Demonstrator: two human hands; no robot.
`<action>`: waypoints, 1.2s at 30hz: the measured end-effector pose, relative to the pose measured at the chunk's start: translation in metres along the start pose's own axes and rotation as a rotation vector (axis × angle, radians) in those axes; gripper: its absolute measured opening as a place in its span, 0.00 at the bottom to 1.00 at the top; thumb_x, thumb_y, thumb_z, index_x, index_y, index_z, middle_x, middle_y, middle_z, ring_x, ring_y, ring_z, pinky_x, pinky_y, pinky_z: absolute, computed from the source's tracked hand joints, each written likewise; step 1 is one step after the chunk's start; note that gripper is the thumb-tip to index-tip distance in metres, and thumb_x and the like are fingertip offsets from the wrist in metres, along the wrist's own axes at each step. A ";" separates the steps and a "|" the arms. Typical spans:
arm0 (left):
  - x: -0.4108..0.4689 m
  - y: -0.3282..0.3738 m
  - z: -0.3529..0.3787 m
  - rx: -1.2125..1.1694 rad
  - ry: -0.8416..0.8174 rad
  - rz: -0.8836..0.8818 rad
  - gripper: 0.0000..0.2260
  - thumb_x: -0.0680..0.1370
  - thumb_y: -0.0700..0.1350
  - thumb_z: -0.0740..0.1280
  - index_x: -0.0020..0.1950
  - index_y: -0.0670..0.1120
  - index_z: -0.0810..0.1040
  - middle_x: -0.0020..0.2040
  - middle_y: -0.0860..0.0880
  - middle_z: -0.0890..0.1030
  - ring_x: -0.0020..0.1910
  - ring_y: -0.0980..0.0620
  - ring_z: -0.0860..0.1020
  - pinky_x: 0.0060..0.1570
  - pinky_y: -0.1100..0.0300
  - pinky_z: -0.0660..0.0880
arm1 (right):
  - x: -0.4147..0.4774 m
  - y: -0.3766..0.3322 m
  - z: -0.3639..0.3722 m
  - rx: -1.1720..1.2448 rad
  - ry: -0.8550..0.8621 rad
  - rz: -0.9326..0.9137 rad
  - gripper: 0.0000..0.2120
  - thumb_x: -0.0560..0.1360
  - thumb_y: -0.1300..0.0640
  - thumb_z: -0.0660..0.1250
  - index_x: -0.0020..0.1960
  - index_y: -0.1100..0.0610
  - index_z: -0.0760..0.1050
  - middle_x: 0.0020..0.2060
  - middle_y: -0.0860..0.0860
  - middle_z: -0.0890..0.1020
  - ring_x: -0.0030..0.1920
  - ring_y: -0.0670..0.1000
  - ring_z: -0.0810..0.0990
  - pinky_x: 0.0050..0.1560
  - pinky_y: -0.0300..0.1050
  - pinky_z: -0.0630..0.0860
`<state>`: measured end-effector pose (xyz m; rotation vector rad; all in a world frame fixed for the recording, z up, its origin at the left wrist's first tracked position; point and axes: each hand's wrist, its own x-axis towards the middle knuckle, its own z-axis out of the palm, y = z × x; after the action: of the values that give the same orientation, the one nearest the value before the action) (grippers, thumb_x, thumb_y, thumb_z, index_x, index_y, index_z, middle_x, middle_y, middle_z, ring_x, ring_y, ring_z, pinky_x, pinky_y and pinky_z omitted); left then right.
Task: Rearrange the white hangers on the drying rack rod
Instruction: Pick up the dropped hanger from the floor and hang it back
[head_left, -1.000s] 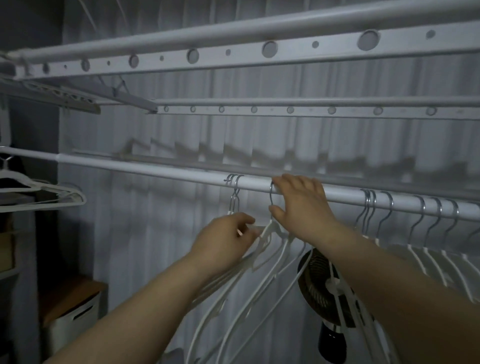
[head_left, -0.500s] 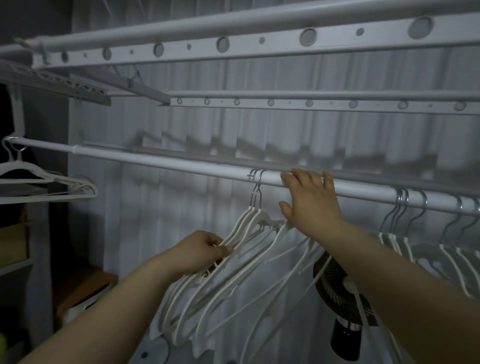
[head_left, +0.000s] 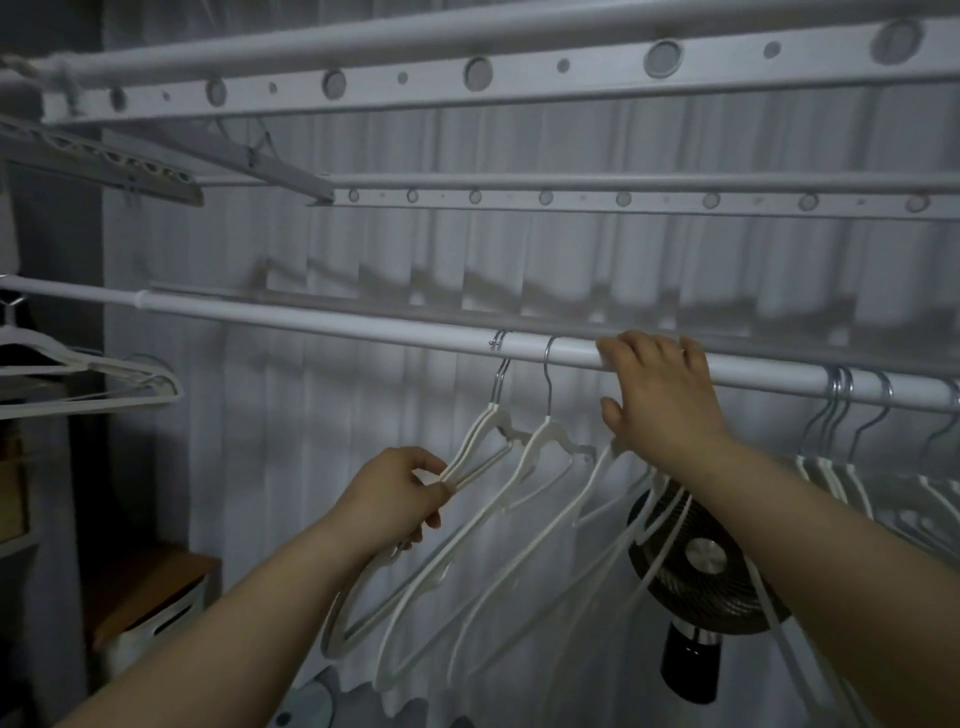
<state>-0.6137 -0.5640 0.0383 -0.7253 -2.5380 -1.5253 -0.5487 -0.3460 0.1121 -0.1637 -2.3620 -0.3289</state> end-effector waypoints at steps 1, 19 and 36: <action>-0.001 -0.001 -0.002 0.064 0.027 0.023 0.06 0.75 0.43 0.65 0.51 0.46 0.73 0.30 0.53 0.77 0.16 0.59 0.71 0.20 0.69 0.68 | 0.000 -0.002 0.000 -0.008 -0.003 0.006 0.26 0.75 0.52 0.60 0.71 0.54 0.57 0.69 0.52 0.64 0.68 0.54 0.61 0.69 0.51 0.45; 0.002 -0.009 -0.024 0.822 0.149 0.180 0.11 0.76 0.47 0.62 0.49 0.43 0.80 0.48 0.47 0.76 0.46 0.46 0.78 0.42 0.58 0.72 | -0.004 -0.008 -0.006 -0.061 -0.026 0.024 0.27 0.75 0.52 0.60 0.72 0.53 0.56 0.69 0.51 0.64 0.69 0.53 0.60 0.70 0.53 0.45; 0.018 0.024 -0.028 0.757 0.183 0.156 0.12 0.75 0.50 0.65 0.42 0.42 0.82 0.34 0.48 0.74 0.38 0.46 0.75 0.36 0.61 0.65 | -0.007 -0.002 -0.008 -0.003 -0.019 0.011 0.28 0.75 0.52 0.60 0.72 0.53 0.55 0.70 0.51 0.62 0.70 0.52 0.58 0.71 0.51 0.45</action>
<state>-0.6232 -0.5724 0.0769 -0.6031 -2.5384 -0.4699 -0.5390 -0.3508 0.1123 -0.1816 -2.3788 -0.3275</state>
